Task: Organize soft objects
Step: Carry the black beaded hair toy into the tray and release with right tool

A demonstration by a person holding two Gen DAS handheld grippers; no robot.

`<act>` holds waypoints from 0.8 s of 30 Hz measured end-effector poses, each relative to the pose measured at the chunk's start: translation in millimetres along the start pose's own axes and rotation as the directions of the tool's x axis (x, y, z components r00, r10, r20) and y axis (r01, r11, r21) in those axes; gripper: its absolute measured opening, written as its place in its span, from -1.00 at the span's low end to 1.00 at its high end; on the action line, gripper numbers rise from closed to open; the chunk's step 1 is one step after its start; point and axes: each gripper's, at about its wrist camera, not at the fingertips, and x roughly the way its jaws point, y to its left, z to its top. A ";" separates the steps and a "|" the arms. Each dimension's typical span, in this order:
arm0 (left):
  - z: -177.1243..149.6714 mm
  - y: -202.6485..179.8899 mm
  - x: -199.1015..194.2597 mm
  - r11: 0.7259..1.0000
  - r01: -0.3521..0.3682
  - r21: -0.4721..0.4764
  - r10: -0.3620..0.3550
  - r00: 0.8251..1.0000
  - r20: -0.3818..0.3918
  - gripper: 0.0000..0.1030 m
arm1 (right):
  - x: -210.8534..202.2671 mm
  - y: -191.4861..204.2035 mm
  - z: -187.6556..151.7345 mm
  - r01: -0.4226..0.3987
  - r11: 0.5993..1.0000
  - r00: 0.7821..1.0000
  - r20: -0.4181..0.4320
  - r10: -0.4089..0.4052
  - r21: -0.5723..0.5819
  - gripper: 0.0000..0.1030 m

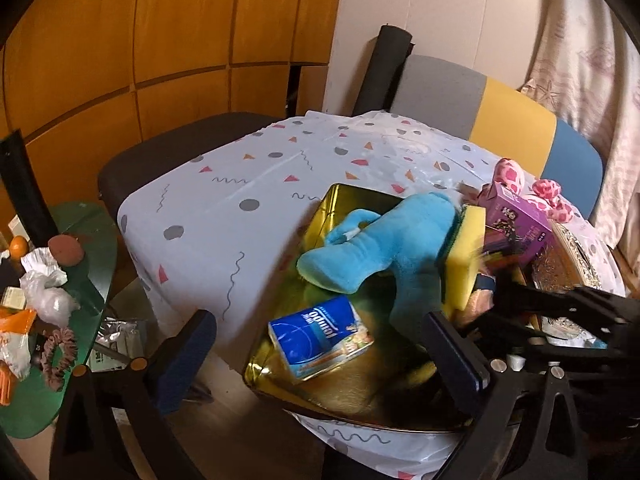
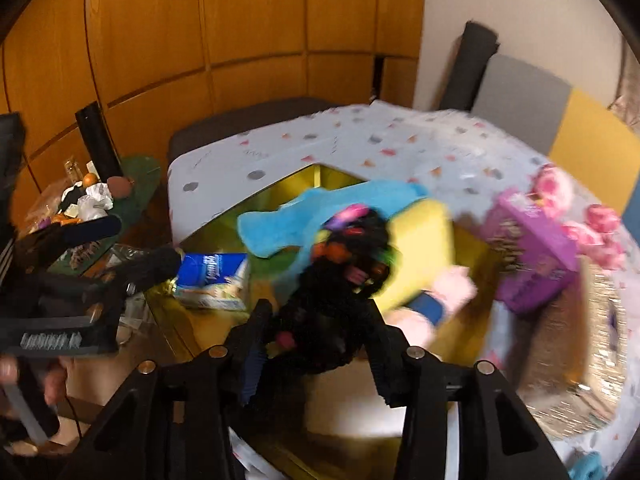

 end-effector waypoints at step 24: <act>-7.6 -7.0 -1.4 1.000 0.023 0.007 -0.023 1.000 -0.021 0.99 | -67.3 -42.8 -38.4 0.101 0.963 0.981 0.138 -0.139 0.251 0.24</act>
